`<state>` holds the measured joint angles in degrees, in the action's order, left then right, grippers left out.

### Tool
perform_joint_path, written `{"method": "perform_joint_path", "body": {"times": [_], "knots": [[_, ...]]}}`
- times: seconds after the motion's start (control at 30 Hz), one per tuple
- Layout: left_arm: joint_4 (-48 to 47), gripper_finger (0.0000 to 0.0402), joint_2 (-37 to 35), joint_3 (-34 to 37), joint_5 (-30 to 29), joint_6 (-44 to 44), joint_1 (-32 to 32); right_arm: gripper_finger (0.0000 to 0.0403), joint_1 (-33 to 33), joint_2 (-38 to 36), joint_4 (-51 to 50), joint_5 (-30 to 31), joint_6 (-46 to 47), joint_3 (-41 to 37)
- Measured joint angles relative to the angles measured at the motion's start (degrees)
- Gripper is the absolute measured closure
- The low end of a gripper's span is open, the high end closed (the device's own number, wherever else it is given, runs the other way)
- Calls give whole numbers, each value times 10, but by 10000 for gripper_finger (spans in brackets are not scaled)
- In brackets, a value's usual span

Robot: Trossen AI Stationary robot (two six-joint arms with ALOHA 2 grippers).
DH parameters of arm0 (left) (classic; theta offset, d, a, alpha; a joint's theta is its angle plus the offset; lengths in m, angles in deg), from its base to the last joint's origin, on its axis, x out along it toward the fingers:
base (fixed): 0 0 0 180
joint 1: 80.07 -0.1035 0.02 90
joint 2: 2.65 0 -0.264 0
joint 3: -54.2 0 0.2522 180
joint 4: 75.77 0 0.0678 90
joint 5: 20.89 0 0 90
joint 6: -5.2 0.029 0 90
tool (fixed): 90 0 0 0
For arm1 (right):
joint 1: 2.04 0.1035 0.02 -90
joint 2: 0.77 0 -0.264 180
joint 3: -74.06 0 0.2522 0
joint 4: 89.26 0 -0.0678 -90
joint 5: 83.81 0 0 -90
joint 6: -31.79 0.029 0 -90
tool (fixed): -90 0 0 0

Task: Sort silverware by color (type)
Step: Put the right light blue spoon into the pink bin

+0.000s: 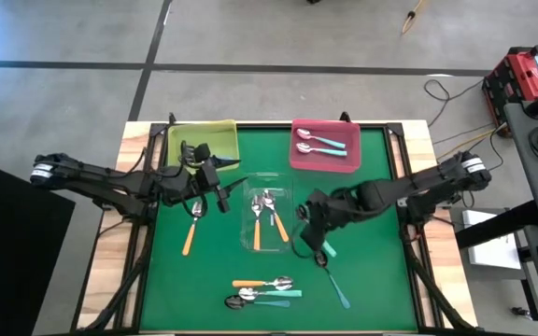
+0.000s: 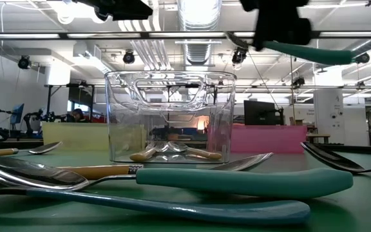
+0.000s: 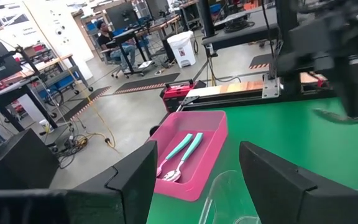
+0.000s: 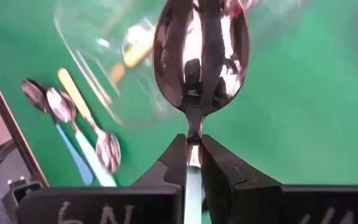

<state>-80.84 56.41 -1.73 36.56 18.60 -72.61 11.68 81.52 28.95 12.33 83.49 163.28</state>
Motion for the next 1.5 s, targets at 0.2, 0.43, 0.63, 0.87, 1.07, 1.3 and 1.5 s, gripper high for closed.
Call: {"method": "perform_joint_path", "body": {"times": [0.2, 0.43, 0.63, 0.87, 1.07, 1.3, 1.5], "knots": [[-30, 192, -34, 5, 0, -9, 8, 385, -62, 45, -41, -6, -119, 83], [-29, 192, -90, 35, -1, -11, 10, 385, -134, 122, -132, -6, -261, 195], [-28, 192, -138, 61, -1, -15, 10, 385, -195, 196, -211, -5, -376, 297], [-27, 192, -181, 76, -1, -15, 10, 385, -260, 275, -293, -1, -494, 416], [-33, 192, -206, 86, -1, -11, 10, 385, -312, 313, -335, -1, -561, 468], [-33, 192, -234, 92, -1, -1, 10, 385, -370, 322, -341, 0, -629, 471], [-32, 192, -250, 94, -1, 21, 10, 385, -416, 322, -341, 0, -671, 471]]}}
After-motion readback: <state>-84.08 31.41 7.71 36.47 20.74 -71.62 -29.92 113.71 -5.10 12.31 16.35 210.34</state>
